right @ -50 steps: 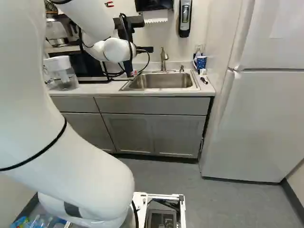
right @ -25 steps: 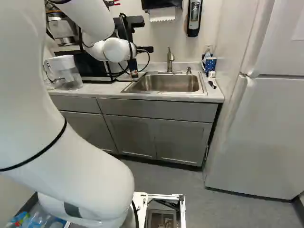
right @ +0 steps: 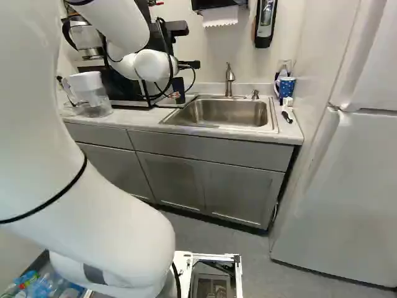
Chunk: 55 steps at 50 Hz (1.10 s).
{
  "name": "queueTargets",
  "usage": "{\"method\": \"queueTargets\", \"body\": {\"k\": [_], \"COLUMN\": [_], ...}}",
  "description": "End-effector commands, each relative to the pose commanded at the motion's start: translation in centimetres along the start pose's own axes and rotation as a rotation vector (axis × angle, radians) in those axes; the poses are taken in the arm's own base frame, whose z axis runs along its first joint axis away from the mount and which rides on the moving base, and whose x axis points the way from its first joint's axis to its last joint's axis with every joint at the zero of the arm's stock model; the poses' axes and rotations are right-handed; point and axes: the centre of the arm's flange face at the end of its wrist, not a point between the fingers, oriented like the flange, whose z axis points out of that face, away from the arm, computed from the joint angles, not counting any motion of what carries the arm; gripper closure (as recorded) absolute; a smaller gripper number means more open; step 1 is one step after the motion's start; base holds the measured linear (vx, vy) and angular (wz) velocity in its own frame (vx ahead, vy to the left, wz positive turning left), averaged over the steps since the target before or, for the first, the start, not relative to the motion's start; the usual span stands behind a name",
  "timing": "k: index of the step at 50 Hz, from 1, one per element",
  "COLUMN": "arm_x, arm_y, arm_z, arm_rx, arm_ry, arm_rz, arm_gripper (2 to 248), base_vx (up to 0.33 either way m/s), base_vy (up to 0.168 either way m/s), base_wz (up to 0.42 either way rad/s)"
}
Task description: Rinse the cup and place it in the tray
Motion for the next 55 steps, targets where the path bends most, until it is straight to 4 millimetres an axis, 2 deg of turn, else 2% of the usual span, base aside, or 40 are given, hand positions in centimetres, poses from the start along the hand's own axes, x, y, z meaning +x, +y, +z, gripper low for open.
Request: {"method": "queueTargets", "body": {"k": [31, 55], "arm_x": [0.0, 0.0], "arm_y": [0.0, 0.0], "arm_z": [0.0, 0.0], "arm_rx": [0.0, 0.0], "arm_ry": [0.0, 0.0], "arm_rz": [0.0, 0.0], "arm_gripper": [3, 3], "base_vx": [0.08, 0.076], "base_vy": [-0.06, -0.085], "base_wz": [0.155, 0.012]}}
